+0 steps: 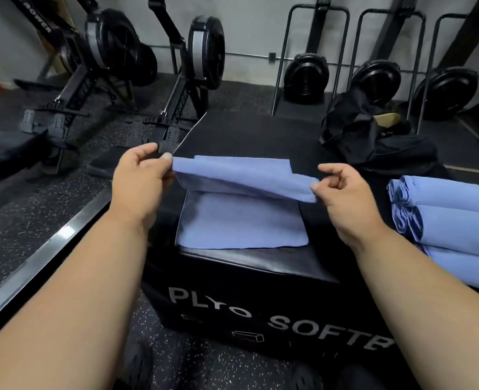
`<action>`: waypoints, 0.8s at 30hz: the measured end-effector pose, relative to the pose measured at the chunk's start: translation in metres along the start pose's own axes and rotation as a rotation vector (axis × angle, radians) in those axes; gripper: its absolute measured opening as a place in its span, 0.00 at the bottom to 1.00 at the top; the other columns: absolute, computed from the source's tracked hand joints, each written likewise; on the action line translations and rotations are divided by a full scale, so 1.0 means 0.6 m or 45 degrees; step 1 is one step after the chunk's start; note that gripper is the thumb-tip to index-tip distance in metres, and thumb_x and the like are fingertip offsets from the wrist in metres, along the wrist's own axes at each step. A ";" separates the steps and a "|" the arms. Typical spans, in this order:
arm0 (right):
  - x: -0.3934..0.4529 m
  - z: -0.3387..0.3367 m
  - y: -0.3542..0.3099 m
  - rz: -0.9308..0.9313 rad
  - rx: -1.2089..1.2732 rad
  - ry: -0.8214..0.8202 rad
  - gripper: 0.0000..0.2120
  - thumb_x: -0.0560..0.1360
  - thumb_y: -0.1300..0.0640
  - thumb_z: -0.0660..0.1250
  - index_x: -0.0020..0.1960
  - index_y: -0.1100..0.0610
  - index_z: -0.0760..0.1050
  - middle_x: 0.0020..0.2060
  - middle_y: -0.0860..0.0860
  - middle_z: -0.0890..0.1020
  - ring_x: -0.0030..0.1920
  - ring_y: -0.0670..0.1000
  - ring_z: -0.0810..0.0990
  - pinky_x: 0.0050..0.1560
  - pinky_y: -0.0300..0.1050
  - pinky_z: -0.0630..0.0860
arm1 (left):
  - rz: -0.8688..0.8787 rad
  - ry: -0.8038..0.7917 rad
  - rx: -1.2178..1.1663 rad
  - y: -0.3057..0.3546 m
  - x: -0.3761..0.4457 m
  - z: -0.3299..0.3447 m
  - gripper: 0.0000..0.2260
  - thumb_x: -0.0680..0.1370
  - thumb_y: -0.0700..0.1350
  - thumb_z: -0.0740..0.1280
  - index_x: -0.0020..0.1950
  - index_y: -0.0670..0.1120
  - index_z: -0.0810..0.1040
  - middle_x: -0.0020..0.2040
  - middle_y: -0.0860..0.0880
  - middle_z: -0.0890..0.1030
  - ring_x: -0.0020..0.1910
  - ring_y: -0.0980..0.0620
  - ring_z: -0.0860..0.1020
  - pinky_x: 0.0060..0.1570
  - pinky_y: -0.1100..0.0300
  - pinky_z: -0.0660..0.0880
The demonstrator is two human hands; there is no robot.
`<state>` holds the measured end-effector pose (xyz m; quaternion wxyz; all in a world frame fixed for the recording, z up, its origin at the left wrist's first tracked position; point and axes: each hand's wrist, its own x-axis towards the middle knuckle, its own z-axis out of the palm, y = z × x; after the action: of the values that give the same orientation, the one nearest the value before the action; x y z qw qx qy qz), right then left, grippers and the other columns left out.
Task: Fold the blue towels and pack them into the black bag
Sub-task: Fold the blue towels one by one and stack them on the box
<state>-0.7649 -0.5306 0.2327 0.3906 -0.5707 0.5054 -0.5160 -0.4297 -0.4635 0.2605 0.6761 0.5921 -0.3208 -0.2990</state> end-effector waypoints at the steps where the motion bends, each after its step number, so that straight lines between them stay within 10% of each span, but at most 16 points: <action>1: 0.001 0.010 0.000 -0.016 -0.020 -0.007 0.16 0.76 0.67 0.72 0.55 0.48 0.79 0.35 0.45 0.76 0.37 0.44 0.74 0.42 0.36 0.73 | -0.020 0.009 0.010 -0.003 0.000 -0.001 0.12 0.80 0.40 0.72 0.62 0.49 0.77 0.40 0.51 0.82 0.37 0.55 0.79 0.38 0.63 0.78; 6: -0.052 0.029 0.093 0.114 -0.325 -0.138 0.14 0.75 0.65 0.75 0.56 0.49 0.80 0.40 0.49 0.78 0.34 0.42 0.74 0.44 0.39 0.74 | -0.347 -0.109 0.355 -0.134 -0.080 -0.047 0.15 0.70 0.50 0.77 0.54 0.51 0.80 0.42 0.49 0.88 0.43 0.47 0.85 0.59 0.40 0.82; 24: -0.067 0.015 0.115 0.004 -0.702 -0.129 0.12 0.78 0.55 0.73 0.58 0.44 0.78 0.47 0.46 0.78 0.42 0.49 0.78 0.47 0.43 0.75 | -0.138 -0.098 0.651 -0.166 -0.104 -0.064 0.14 0.77 0.48 0.75 0.59 0.57 0.75 0.38 0.59 0.81 0.36 0.58 0.79 0.44 0.56 0.76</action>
<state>-0.7660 -0.5046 0.1566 0.2463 -0.6797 0.6075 -0.3291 -0.4405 -0.4034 0.1531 0.4748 0.7483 -0.3792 -0.2661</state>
